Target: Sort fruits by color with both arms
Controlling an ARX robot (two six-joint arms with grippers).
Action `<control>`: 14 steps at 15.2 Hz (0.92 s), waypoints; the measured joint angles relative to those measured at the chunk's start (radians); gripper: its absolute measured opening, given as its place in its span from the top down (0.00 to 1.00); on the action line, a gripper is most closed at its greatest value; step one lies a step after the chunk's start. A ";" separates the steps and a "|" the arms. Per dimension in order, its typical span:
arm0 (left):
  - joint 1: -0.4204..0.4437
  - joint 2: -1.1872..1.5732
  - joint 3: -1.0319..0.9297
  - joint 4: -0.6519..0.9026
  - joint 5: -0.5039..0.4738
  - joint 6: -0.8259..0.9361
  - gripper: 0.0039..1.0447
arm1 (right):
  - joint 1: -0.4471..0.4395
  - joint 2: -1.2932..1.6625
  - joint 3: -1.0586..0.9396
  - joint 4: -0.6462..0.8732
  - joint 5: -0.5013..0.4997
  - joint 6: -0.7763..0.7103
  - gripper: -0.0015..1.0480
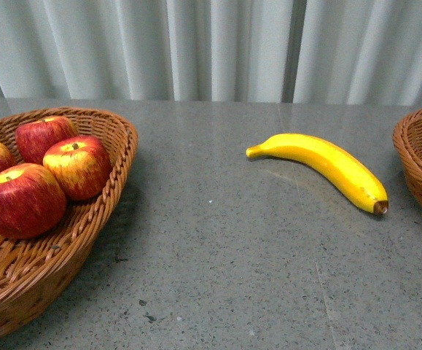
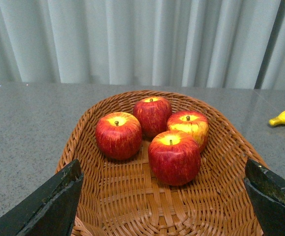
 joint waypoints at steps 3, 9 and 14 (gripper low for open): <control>0.000 0.000 0.000 0.000 0.000 0.000 0.06 | 0.080 -0.034 0.064 -0.001 0.007 0.090 0.06; 0.000 0.000 0.000 0.000 0.000 0.000 0.06 | 0.563 0.220 0.377 0.032 0.207 0.278 0.06; 0.000 0.000 0.000 0.000 0.000 0.000 0.06 | 0.656 0.570 0.734 -0.075 0.290 0.262 0.06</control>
